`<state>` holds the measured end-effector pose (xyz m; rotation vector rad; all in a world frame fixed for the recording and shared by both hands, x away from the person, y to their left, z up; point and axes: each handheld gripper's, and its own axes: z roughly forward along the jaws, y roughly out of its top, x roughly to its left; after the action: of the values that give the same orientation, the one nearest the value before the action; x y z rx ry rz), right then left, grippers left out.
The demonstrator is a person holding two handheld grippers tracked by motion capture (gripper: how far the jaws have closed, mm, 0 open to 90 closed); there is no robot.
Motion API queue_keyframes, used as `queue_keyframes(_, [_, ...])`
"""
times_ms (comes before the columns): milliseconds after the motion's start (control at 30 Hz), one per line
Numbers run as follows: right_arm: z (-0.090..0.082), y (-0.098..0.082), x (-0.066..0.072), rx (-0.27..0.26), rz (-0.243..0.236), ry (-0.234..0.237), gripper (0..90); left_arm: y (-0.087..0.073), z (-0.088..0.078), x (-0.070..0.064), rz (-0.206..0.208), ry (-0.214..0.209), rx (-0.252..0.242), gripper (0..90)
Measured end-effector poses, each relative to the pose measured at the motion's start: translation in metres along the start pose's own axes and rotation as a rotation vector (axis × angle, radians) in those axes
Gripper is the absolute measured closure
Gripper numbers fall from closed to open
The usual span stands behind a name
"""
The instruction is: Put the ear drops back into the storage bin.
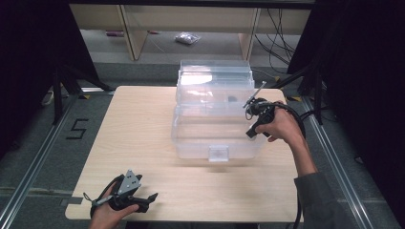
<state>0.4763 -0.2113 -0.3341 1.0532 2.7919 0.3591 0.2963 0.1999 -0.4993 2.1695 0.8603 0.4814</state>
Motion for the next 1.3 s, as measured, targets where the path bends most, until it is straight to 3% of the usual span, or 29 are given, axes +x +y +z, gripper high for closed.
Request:
queue_keyframes(67, [0.002, 0.003, -0.002, 0.004, 0.002, 0.000, 60.2, -0.001, 0.002, -0.002, -0.025, -0.012, -0.028, 15.0])
queue_keyframes(100, [0.004, 0.004, -0.003, 0.002, 0.000, 0.003, 60.2, 0.000, 0.002, -0.002, -0.024, -0.012, -0.027, 15.0])
queue_keyframes(133, [0.006, 0.006, -0.005, 0.004, -0.004, 0.002, 60.2, 0.000, 0.000, 0.001, 0.012, 0.000, 0.009, 15.0])
queue_keyframes(267, [0.015, 0.012, -0.009, 0.019, 0.015, 0.006, 60.2, 0.000, 0.000, -0.001, -0.015, 0.004, -0.009, 15.0])
queue_keyframes(333, [0.019, 0.014, -0.011, 0.023, 0.021, 0.005, 60.2, 0.000, 0.000, 0.001, 0.002, -0.007, 0.004, 15.0])
queue_keyframes(533, [0.034, 0.019, -0.016, 0.044, 0.041, 0.013, 60.2, 0.000, 0.000, 0.000, -0.005, -0.001, -0.006, 15.0])
queue_keyframes(567, [0.037, 0.019, -0.018, 0.046, 0.023, 0.013, 60.2, 0.000, 0.000, 0.000, -0.003, -0.002, -0.005, 15.0])
queue_keyframes(767, [0.050, 0.022, -0.019, 0.106, 0.076, 0.007, 60.2, 0.000, 0.000, 0.000, -0.006, 0.000, -0.005, 15.0])
queue_keyframes(800, [0.052, 0.023, -0.019, 0.100, 0.055, 0.011, 60.2, 0.000, 0.000, 0.000, -0.005, -0.002, -0.005, 15.0])
queue_keyframes(900, [0.056, 0.025, -0.019, 0.112, 0.079, 0.009, 60.2, 0.000, -0.001, 0.000, -0.003, -0.010, -0.005, 15.0])
queue_keyframes(967, [0.060, 0.027, -0.019, 0.129, 0.093, 0.007, 60.2, 0.000, 0.001, -0.001, -0.012, 0.011, -0.015, 15.0])
queue_keyframes(1033, [0.064, 0.026, -0.021, 0.125, 0.073, 0.004, 60.2, 0.000, 0.001, -0.001, -0.010, 0.008, -0.014, 15.0])
queue_keyframes(1100, [0.066, 0.026, -0.022, 0.125, 0.084, 0.004, 60.2, 0.001, -0.001, 0.000, 0.004, -0.012, -0.002, 15.0])
queue_keyframes(1133, [0.068, 0.026, -0.021, 0.143, 0.105, 0.012, 60.2, 0.001, -0.002, 0.000, 0.006, -0.010, -0.001, 15.0])
queue_keyframes(1267, [0.074, 0.023, -0.025, 0.140, 0.101, 0.008, 60.2, 0.001, -0.001, 0.000, 0.001, -0.012, -0.005, 15.0])
queue_keyframes(1300, [0.075, 0.024, -0.024, 0.155, 0.123, 0.010, 60.2, 0.001, -0.001, 0.000, 0.005, -0.014, -0.002, 15.0])
